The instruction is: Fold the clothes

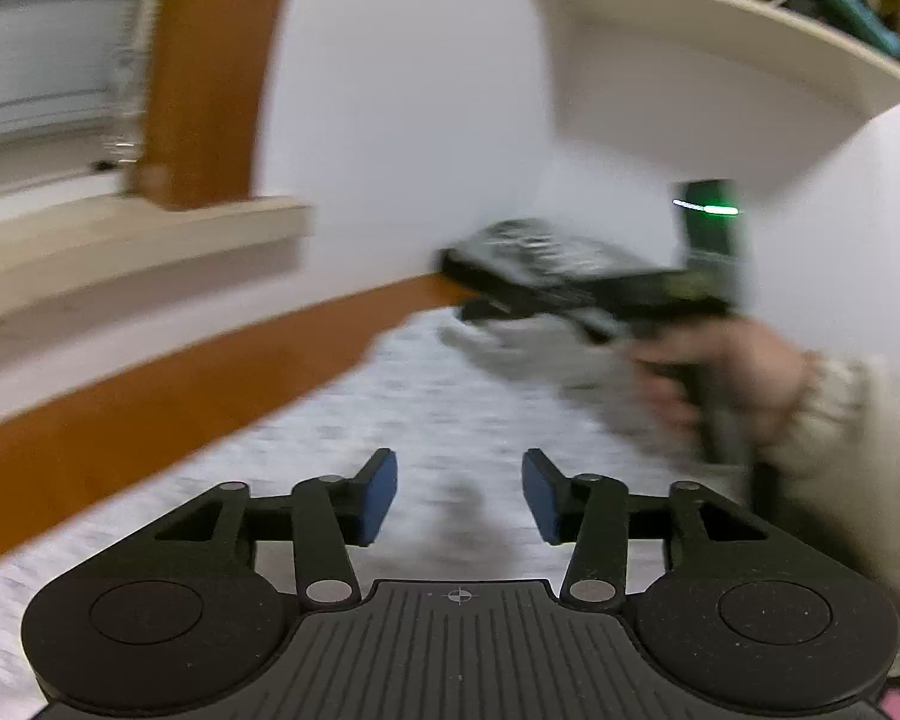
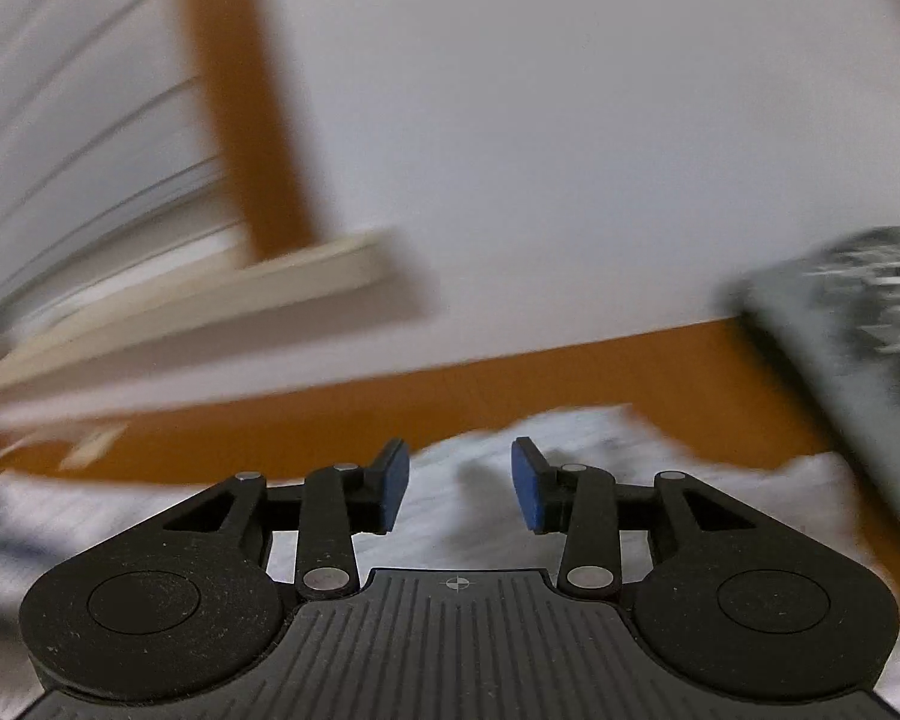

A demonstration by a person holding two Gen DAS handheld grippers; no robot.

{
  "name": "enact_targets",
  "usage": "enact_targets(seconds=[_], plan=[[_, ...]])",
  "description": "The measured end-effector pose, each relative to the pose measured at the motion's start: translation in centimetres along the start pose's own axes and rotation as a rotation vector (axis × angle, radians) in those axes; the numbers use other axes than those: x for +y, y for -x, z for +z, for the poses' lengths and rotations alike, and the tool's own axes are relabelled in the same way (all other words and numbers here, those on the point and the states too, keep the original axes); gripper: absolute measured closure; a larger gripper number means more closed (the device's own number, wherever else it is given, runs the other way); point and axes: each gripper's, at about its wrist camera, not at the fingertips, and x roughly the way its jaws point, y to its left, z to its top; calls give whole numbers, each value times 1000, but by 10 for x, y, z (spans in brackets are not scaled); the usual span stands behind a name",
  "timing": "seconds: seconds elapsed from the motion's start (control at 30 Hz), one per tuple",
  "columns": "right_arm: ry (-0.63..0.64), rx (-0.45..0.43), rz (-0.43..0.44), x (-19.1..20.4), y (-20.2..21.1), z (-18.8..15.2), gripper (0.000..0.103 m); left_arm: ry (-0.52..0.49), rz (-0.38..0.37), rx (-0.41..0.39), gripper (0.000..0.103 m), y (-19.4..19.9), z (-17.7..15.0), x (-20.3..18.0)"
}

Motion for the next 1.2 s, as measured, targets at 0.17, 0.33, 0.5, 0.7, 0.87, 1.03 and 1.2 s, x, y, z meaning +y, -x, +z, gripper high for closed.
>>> enact_targets(seconds=[0.17, 0.33, 0.5, 0.7, 0.87, 1.03, 1.2], plan=[[128, 139, -25, 17, -24, -20, 66, 22, 10, 64, 44, -18, -11, 32], [159, 143, -11, 9, -22, -23, 73, 24, -40, 90, 36, -29, -27, 41], [183, 119, -16, 17, -24, -12, 71, 63, -72, 78, 33, -27, -30, 48], [199, 104, -39, 18, -45, -8, 59, 83, -86, 72, 32, -24, -30, 50], [176, 118, -24, 9, -55, -10, 51, 101, -40, 41, 31, -7, -30, 57], [227, 123, -51, 18, -59, -12, 42, 106, 50, -15, 28, 44, -24, 92], [213, 128, -45, 14, -59, -13, 34, 160, 148, 9, 28, 77, -36, 132]])
